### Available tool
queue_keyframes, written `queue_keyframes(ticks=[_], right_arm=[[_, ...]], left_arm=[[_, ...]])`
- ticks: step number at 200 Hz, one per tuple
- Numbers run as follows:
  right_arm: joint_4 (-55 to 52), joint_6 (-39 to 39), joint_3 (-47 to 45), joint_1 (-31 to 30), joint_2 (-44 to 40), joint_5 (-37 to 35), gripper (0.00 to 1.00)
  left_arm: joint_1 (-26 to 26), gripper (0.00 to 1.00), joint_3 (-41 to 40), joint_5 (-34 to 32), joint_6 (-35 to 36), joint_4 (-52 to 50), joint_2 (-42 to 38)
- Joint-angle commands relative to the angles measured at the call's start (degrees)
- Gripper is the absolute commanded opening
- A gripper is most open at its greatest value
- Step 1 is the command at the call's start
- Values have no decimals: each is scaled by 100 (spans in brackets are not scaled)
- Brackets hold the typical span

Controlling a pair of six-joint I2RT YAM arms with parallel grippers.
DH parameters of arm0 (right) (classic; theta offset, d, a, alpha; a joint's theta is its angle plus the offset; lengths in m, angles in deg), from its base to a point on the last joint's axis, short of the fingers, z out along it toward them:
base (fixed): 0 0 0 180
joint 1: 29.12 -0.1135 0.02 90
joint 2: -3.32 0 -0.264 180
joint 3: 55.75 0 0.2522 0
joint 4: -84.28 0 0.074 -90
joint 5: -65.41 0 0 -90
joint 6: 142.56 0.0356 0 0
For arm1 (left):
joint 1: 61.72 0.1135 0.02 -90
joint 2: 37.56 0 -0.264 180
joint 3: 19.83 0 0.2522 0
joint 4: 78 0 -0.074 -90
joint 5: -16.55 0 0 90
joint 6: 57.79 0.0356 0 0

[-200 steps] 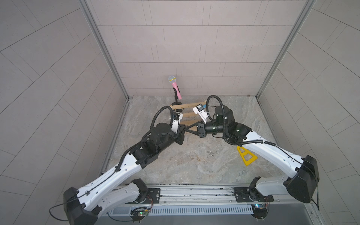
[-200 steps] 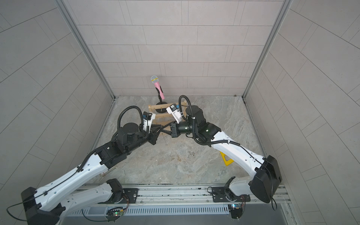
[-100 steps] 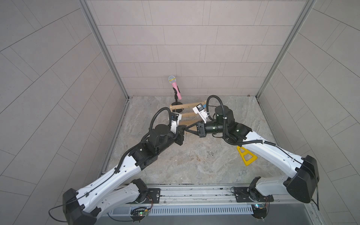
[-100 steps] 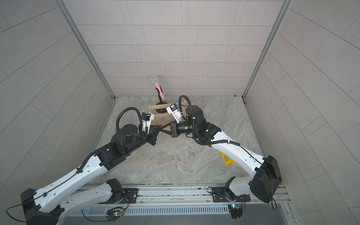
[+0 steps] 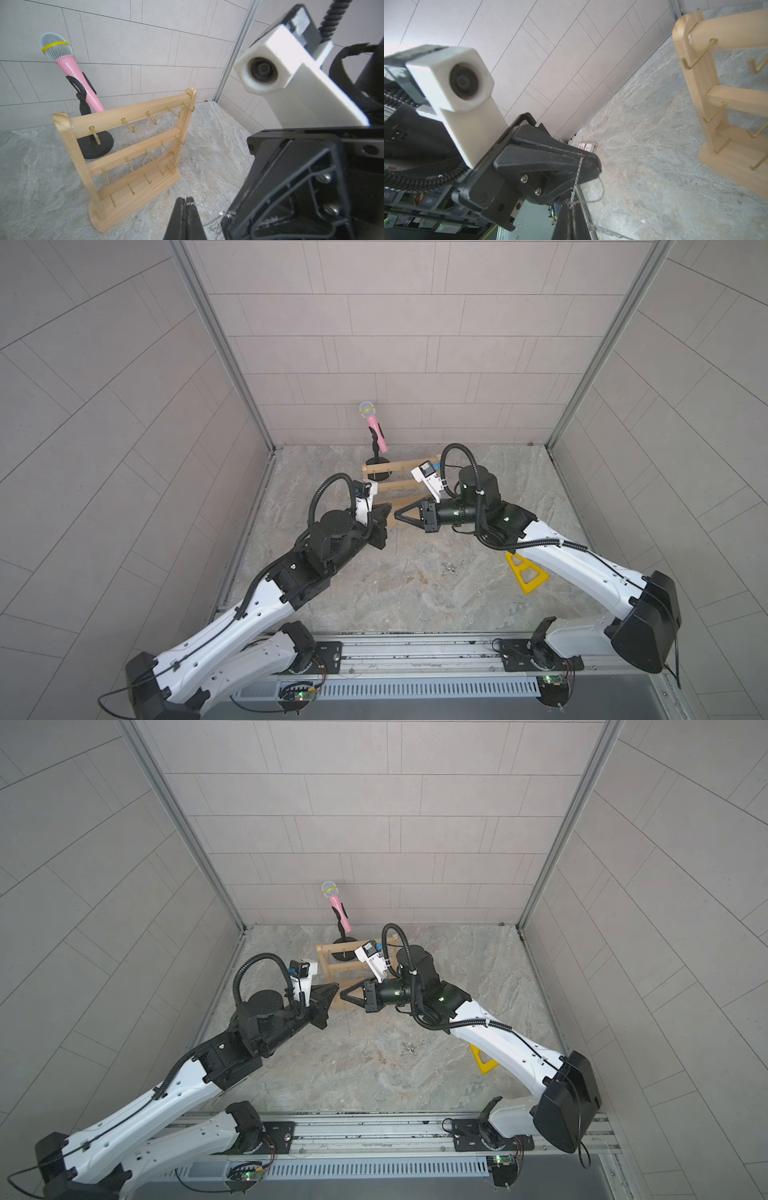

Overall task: Hang the necklace on the jewelry display stand
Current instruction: Pick up the necklace from the center of the board.

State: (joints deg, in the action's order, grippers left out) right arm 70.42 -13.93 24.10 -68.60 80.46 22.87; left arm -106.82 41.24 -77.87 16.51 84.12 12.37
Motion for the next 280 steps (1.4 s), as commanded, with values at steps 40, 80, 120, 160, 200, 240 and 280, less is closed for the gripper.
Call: queue_keyframes(ticks=[40, 80, 120, 160, 200, 240, 280], right_arm=[[668, 406, -201, -26, 160, 271, 0], [785, 430, -201, -46, 223, 316, 10], [829, 444, -245, -45, 183, 343, 18], [827, 411, -245, -33, 176, 293, 19], [708, 266, -126, -20, 163, 145, 20], [605, 113, 143, -34, 259, 101, 20], [686, 102, 306, -80, 395, 106, 20]], left_arm=[[-7, 0, -55, -214, 75, 473, -157], [-7, 0, -53, -122, 218, 593, -168], [-7, 0, -108, -129, 340, 718, -328], [-5, 0, -95, -94, 497, 718, -472], [-7, 0, -108, -59, 577, 696, -664], [-7, 0, -47, 73, 637, 642, -687], [-5, 0, -3, 210, 656, 588, -687]])
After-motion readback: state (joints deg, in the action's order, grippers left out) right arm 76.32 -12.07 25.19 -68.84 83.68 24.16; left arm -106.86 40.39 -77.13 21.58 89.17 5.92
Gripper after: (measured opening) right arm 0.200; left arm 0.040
